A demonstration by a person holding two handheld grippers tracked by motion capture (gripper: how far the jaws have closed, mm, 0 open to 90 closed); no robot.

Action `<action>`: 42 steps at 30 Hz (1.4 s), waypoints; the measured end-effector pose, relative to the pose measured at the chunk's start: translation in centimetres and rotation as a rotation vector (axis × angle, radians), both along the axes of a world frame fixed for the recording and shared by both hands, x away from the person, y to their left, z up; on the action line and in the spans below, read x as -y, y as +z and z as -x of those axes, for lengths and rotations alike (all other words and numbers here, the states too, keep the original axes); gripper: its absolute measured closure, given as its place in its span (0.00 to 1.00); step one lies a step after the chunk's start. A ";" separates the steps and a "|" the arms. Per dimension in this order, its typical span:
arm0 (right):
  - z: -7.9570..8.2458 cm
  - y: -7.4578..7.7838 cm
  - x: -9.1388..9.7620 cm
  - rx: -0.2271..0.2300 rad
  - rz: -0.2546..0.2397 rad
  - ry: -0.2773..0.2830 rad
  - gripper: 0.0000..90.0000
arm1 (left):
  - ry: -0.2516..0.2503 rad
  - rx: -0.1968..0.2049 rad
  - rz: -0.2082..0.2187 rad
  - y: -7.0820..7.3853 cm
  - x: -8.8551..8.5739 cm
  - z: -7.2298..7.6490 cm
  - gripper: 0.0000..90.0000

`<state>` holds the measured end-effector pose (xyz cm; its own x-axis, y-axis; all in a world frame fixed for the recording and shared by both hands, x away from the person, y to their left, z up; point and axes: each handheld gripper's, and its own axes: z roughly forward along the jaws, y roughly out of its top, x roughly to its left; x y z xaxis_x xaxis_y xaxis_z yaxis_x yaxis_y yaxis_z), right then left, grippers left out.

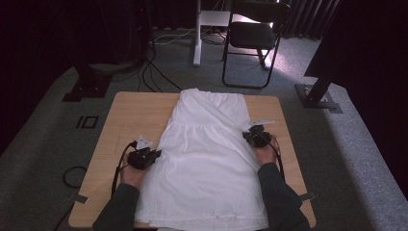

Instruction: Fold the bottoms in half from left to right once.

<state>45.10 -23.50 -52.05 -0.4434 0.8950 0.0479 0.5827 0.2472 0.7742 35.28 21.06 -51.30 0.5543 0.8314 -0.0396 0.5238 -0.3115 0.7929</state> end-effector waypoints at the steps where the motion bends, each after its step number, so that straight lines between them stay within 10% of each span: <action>1: 0.5 1.0 0.7 0.044 -0.021 -0.030 0.99 | -0.009 0.019 -0.001 0.6 0.0 0.5 0.98; 4: 1.5 3.4 3.1 0.128 -0.007 -0.108 0.99 | -0.030 0.016 -0.051 1.2 0.6 1.7 0.97; 7: 1.0 2.0 4.6 0.070 0.025 -0.132 0.98 | -0.050 -0.006 -0.085 0.7 1.2 2.0 0.91; 12: 0.0 -2.4 5.6 -0.049 0.005 -0.168 0.95 | -0.022 0.054 -0.020 1.7 0.7 1.6 0.57; 23: -0.2 -3.4 5.8 -0.085 -0.024 -0.170 0.92 | 0.031 -0.025 -0.105 1.5 5.3 -8.0 0.44; 28: -0.1 -3.5 5.8 -0.076 -0.025 -0.175 0.92 | 0.048 -0.146 -0.175 -1.8 6.6 -10.5 0.48; 30: -0.1 -3.6 5.8 -0.074 -0.027 -0.176 0.92 | 0.023 -0.142 -0.166 -2.5 6.5 -10.3 0.55; 33: 0.3 -3.5 5.5 -0.074 -0.019 -0.175 0.94 | 0.012 -0.119 -0.191 -2.5 5.9 -9.5 0.92; 42: 4.2 -3.6 3.7 -0.073 0.007 -0.095 0.96 | 0.026 -0.103 -0.165 -2.8 2.7 -4.5 0.96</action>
